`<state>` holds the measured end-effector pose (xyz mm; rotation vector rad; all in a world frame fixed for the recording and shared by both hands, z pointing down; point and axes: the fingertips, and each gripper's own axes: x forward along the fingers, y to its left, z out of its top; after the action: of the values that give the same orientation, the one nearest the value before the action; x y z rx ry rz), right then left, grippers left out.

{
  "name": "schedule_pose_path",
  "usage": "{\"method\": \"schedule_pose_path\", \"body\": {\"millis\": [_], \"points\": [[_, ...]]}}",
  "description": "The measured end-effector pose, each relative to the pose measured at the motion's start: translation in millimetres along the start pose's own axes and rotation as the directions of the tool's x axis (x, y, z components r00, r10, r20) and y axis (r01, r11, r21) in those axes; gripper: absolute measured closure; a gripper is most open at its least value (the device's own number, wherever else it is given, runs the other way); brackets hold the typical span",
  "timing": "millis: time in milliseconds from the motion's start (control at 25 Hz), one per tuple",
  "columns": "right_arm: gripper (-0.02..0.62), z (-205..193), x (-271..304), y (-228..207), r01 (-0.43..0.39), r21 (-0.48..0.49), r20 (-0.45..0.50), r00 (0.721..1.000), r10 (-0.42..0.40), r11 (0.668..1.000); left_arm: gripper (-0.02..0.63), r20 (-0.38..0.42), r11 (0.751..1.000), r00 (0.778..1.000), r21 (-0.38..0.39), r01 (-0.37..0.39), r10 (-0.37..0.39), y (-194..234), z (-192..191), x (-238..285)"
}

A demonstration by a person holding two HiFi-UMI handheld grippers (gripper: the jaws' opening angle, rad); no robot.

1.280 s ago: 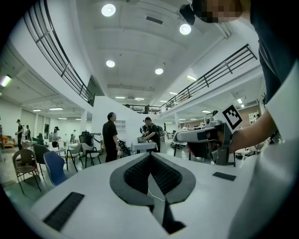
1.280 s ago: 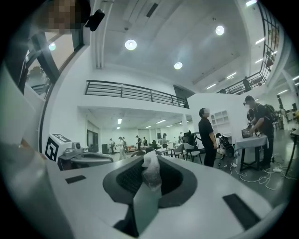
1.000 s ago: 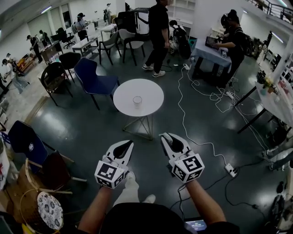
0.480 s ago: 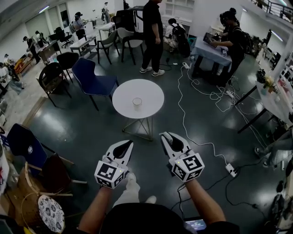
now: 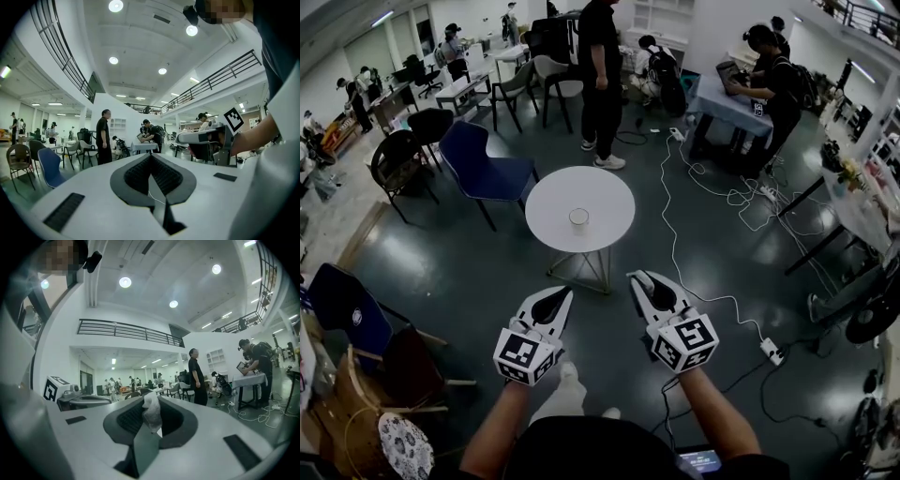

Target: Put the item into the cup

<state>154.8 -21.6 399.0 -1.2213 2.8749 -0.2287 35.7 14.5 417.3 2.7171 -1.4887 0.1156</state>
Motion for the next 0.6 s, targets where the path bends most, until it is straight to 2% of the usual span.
{"method": "schedule_pose_path", "body": {"millis": [600], "points": [[0.520,-1,106,-33,0.020,0.007,-0.028,0.999,-0.020,1.000,0.591,-0.012,0.999,1.000,-0.034,0.006,-0.006,98,-5,55]]}}
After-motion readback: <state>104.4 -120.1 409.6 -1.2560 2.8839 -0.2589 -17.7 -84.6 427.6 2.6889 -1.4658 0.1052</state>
